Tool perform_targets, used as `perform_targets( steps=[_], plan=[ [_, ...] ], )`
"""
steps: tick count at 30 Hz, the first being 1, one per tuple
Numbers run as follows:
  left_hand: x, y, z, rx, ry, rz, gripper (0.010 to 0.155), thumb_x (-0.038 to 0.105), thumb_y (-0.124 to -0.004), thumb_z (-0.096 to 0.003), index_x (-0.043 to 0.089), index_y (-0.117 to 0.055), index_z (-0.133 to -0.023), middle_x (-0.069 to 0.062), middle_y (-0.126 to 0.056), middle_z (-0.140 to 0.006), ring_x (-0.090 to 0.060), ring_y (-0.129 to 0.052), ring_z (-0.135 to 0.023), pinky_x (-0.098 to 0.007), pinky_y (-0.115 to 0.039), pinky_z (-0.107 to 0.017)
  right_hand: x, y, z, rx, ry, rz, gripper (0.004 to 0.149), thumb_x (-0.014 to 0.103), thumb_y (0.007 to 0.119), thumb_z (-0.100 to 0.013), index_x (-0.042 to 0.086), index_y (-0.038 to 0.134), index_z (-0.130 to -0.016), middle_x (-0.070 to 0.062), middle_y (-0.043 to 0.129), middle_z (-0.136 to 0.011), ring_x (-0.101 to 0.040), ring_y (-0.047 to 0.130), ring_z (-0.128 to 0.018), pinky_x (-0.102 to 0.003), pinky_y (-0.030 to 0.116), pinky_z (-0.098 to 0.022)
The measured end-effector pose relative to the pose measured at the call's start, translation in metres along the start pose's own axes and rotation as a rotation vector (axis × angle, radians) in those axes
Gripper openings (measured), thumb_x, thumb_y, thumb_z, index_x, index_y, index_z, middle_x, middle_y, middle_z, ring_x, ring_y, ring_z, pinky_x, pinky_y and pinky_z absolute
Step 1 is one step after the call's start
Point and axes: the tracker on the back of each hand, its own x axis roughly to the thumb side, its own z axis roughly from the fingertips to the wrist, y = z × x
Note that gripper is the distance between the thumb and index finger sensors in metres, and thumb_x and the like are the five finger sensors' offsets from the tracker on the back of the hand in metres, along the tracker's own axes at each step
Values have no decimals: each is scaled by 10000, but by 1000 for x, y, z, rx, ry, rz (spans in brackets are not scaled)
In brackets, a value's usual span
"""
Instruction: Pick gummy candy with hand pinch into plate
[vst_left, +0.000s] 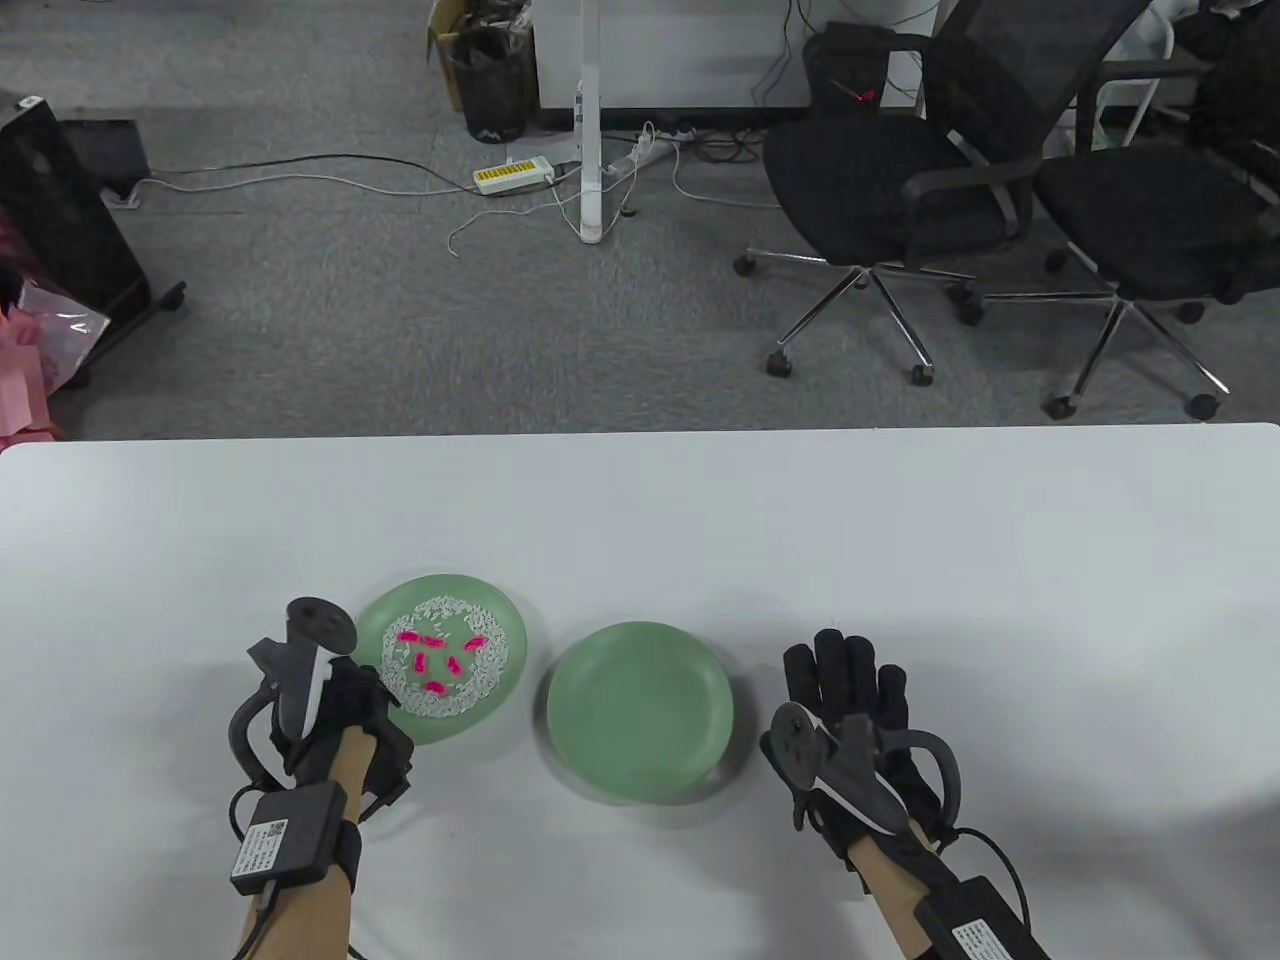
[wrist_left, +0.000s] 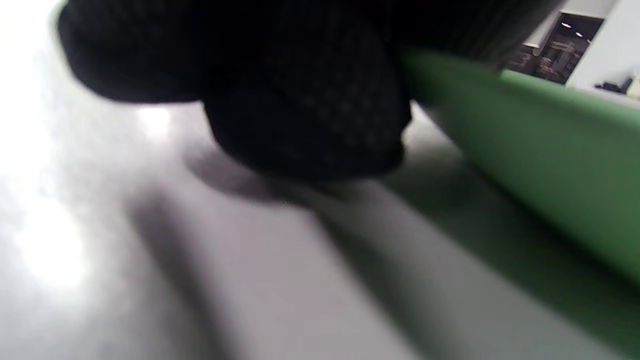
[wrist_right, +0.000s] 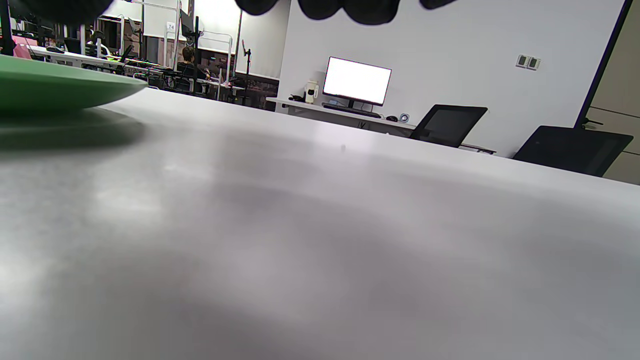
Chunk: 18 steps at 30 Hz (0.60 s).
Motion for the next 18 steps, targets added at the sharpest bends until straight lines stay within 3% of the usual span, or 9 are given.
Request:
perform_targets(
  steps=[7, 12, 18],
  plan=[
    [-29, -3, -5, -182, 12, 424, 512, 303, -843, -405, 147, -813, -892, -42, -1023, -648, -251, -1128, -157, -302, -959, -130, 7, -6, 2, -7, -17, -31, 867, 654, 635, -344, 312, 324, -1078, -9, 283, -1201, -337, 348, -1124, -561, 358, -789],
    [-40, -1, 4, -227, -33, 484, 528, 290, -837, -406, 148, -790, -911, -62, -1034, -693, -258, -1119, -155, -310, -950, -135, 16, -15, 4, -37, -43, -83, 863, 652, 641, -343, 317, 336, -1077, -6, 292, -1202, -338, 347, -1124, -561, 362, -789],
    [-48, 10, 32, -268, -129, 548, 525, 294, -838, -407, 162, -789, -913, -48, -1032, -687, -254, -1112, -143, -315, -941, -126, 42, -43, 13, -128, -132, -263, 829, 630, 700, -330, 335, 448, -1062, 3, 388, -1194, -334, 429, -1119, -576, 420, -789]
  ],
)
